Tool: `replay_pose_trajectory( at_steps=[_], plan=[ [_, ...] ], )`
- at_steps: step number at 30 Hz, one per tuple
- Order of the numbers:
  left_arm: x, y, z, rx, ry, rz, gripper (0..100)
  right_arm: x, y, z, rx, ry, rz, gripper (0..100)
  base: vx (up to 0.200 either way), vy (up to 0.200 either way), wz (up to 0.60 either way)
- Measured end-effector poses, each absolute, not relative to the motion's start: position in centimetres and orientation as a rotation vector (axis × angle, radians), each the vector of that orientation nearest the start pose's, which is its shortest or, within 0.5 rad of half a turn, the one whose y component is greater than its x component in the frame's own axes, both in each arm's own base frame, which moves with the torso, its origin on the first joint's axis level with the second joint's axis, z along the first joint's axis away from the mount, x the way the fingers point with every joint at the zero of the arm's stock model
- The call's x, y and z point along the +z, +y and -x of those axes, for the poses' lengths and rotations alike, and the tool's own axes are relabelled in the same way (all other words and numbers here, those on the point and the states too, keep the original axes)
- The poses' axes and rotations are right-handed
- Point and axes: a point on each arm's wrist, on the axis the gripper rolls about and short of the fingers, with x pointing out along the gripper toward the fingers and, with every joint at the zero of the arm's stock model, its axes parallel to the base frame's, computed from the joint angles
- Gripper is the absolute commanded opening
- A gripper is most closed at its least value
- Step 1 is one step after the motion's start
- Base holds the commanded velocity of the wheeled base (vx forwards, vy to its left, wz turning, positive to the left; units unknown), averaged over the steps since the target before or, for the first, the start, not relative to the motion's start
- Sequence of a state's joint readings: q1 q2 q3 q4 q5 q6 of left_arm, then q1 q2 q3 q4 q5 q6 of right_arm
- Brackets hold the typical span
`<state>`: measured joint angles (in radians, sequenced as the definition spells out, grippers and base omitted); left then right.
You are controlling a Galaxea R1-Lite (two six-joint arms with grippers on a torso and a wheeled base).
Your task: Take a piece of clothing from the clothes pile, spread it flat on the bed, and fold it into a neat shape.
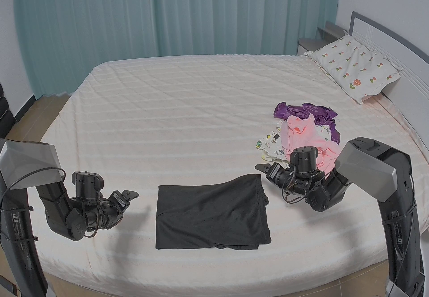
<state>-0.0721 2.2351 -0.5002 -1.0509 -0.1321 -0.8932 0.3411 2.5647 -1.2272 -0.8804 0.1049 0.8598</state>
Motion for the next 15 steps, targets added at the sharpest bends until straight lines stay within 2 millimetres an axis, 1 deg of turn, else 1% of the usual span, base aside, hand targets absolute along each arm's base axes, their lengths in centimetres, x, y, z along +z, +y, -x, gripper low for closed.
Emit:
replay_pose_trajectory(
  at_steps=[1,5,10,13,15],
  plan=[
    [-1.3,-2.5,-30.9,0.123,0.727,0.875,100,-3.4,15.3,-42.6,0.231,0.632,-0.775,100,0.0,0.0,0.0],
    [-1.3,-2.5,-30.9,0.123,0.727,0.874,100,-3.5,14.6,-40.7,0.37,0.735,-0.728,100,-0.2,0.0,0.0],
    [-1.3,-2.5,-30.9,0.122,0.725,0.874,100,-4.0,13.7,-38.2,0.503,0.802,-0.577,100,-0.2,0.0,0.0],
    [-1.3,-2.5,-30.9,0.123,0.725,0.873,100,-4.3,13.4,-36.5,0.592,0.852,-0.522,100,0.0,0.0,0.0],
    [-1.4,-2.5,-30.9,0.123,0.726,0.872,100,-4.3,13.3,-35.8,0.623,0.873,-0.507,100,0.0,0.0,0.0]
  ],
)
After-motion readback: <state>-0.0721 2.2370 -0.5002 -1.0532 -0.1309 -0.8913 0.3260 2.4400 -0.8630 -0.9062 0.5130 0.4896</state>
